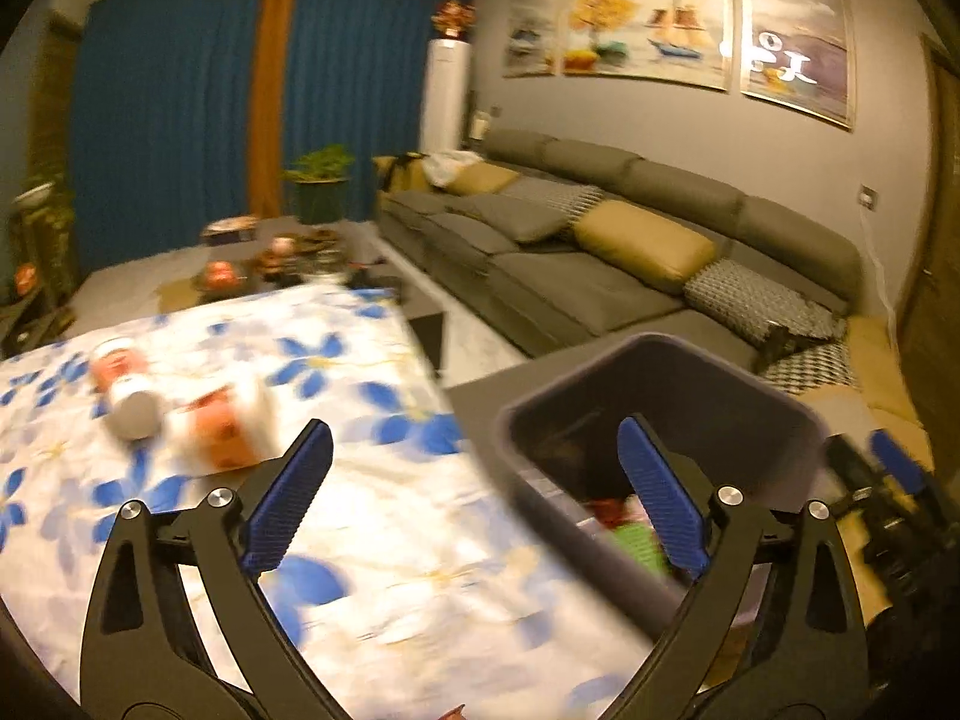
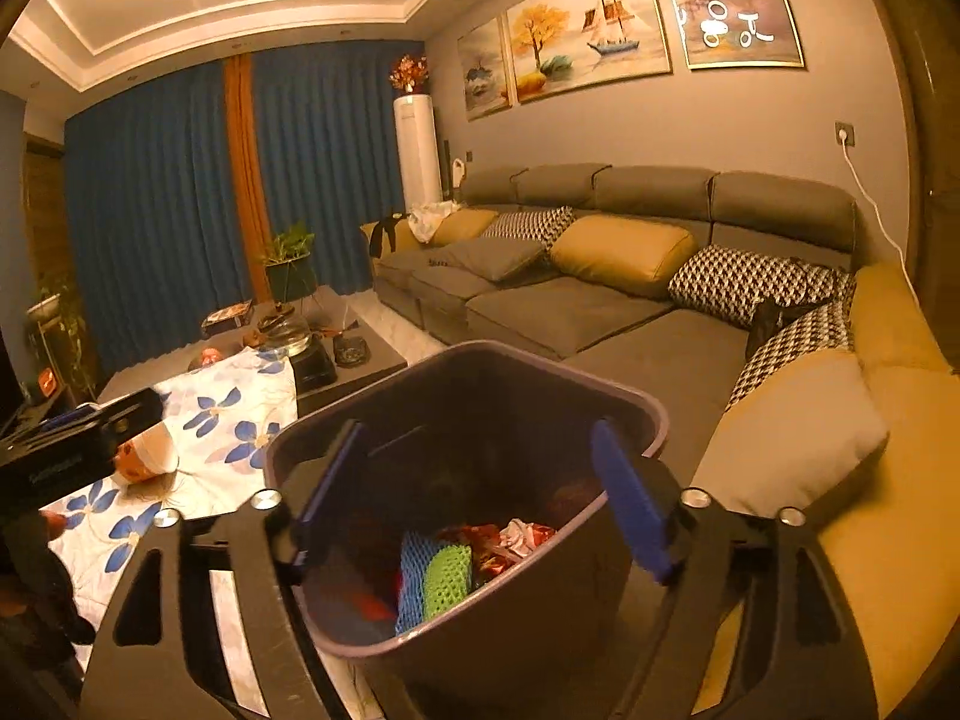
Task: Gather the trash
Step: 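Move both tools back over the bed toward the two white-and-orange cups, then grasp a white-and-orange cup with the right tool while the left tool grasps the other cup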
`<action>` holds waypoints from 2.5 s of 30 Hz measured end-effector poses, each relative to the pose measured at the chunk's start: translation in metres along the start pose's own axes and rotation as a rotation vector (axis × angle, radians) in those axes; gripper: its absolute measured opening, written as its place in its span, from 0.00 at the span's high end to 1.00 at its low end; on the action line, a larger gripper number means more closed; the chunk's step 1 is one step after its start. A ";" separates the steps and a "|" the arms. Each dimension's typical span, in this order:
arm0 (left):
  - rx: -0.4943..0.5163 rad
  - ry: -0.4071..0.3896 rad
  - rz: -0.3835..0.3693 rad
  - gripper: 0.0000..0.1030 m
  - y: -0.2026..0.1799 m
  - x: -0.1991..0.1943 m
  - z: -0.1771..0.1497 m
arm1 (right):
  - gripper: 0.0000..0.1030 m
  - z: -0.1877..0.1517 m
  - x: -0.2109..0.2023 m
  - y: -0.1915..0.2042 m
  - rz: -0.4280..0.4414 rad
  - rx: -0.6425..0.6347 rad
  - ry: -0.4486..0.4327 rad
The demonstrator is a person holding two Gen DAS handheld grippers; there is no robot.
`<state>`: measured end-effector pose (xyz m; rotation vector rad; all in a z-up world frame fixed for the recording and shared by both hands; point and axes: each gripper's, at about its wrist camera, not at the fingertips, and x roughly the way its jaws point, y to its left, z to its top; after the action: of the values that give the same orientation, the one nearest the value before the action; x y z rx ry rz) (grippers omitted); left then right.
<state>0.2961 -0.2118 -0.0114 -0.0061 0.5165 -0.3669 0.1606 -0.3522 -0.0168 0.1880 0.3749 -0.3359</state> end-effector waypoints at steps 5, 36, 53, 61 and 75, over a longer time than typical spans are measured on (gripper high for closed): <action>-0.065 -0.025 0.125 0.07 0.056 -0.028 -0.016 | 0.16 -0.003 -0.014 0.017 0.040 -0.019 -0.016; -0.283 -0.065 0.468 0.07 0.294 -0.098 -0.034 | 0.05 -0.037 0.092 0.303 0.355 -0.320 0.177; -0.268 -0.040 0.420 0.07 0.297 -0.057 -0.023 | 0.06 -0.045 0.145 0.331 0.317 -0.371 0.287; -0.255 -0.019 0.400 0.07 0.292 -0.041 -0.018 | 0.21 -0.050 0.154 0.336 0.327 -0.379 0.318; -0.267 0.077 0.341 0.07 0.275 0.041 0.002 | 0.22 -0.040 0.132 0.296 0.324 -0.279 0.254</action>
<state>0.4234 0.0311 -0.0563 -0.1609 0.6281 0.0373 0.3681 -0.1062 -0.0695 0.0151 0.6274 0.0627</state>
